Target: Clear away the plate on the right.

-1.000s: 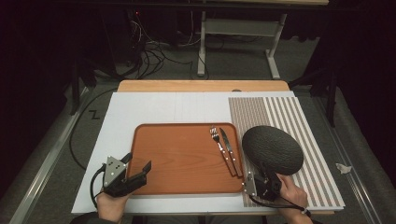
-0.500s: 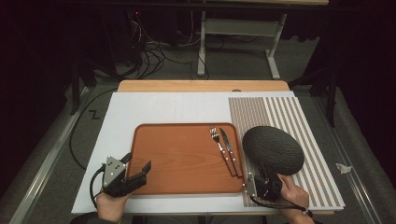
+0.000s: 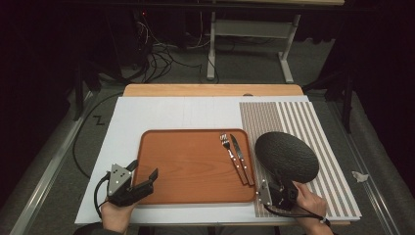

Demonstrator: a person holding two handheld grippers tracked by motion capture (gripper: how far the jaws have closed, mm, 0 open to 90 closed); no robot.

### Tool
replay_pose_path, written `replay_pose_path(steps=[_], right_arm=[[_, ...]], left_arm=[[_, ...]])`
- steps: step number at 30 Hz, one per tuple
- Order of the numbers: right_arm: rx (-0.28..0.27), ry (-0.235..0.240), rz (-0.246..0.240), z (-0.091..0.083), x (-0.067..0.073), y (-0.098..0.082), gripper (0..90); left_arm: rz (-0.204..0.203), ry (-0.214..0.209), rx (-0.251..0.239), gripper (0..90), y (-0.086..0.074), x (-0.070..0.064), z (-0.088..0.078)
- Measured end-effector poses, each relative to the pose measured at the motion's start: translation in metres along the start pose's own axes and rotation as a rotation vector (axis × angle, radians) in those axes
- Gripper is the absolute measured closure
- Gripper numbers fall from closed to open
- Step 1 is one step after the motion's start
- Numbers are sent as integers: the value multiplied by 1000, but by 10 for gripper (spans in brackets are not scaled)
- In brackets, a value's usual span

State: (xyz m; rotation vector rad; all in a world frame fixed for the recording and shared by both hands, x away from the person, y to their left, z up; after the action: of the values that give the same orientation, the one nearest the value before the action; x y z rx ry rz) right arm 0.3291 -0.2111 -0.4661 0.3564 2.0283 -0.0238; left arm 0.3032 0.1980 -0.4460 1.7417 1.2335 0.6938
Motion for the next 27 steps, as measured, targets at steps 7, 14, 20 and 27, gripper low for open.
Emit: replay_pose_path(steps=[7, 14, 20, 27], right_arm=[[-9, 16, -16, 0, -2, 1, 880], [-19, 15, -29, 1, -5, -1, 879], [-29, 9, -33, 0, -9, -1, 879], [-35, 2, -37, -2, -16, 0, 878]], left_arm=[[-2, 3, 0, 264, 0, 1, 0], [-2, 4, 2, 264, 0, 1, 0], [-2, 5, 1, 264, 0, 1, 0], [-1, 2, 0, 263, 0, 1, 0]])
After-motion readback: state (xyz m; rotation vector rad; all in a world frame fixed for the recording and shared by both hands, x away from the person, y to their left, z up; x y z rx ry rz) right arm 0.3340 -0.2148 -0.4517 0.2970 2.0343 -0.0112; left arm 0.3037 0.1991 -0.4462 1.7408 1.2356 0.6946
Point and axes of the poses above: each handheld gripper's, and its own axes: z roughly forward along the jaws, y roughly out of its top, x roughly to its left, the point moved 5 cm from there along z, roughly forward along the jaws, and after that the axes turned 7 degrees about x, right-handed, at the moved point
